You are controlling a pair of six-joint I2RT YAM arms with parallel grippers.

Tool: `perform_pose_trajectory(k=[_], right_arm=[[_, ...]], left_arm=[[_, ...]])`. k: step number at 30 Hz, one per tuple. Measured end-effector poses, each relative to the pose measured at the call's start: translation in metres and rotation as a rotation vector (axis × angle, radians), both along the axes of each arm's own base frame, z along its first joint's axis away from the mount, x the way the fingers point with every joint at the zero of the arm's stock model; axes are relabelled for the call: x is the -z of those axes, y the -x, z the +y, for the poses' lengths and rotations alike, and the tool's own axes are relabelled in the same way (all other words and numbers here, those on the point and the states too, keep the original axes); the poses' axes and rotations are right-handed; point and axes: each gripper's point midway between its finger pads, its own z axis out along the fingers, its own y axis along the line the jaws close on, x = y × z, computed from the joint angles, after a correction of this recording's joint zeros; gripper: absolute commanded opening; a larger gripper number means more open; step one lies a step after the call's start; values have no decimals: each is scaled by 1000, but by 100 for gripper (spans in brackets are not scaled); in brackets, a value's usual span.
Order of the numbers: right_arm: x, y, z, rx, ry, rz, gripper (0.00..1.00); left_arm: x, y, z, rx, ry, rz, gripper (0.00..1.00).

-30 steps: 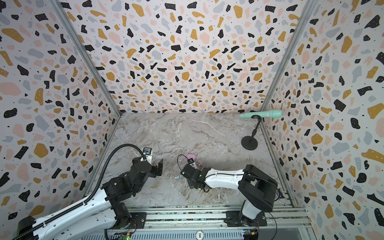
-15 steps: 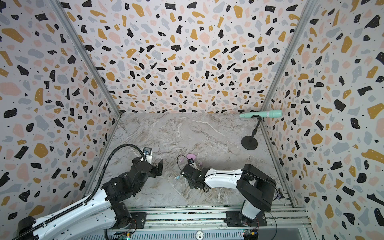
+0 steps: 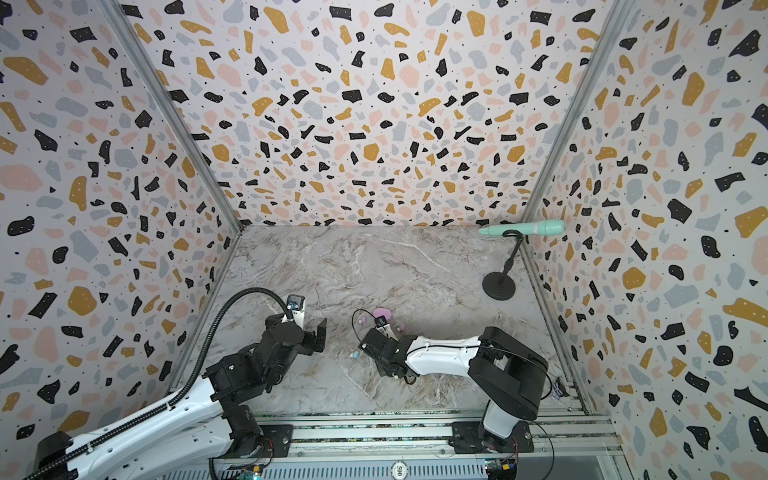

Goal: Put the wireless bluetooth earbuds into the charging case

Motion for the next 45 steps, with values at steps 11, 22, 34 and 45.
perform_pose_trajectory(k=[11, 22, 34, 45], right_arm=[[0, -2, 0, 6, -4, -1, 28], [0, 6, -2, -2, -34, 31, 28], [1, 15, -2, -21, -73, 64, 28], [-6, 18, -7, 19, -68, 83, 37]], left_arm=[[2, 0, -1, 5, -2, 7, 100], [2, 0, -3, 12, 0, 11, 100], [3, 1, -4, 18, 3, 14, 100], [4, 1, -5, 21, 0, 19, 100]])
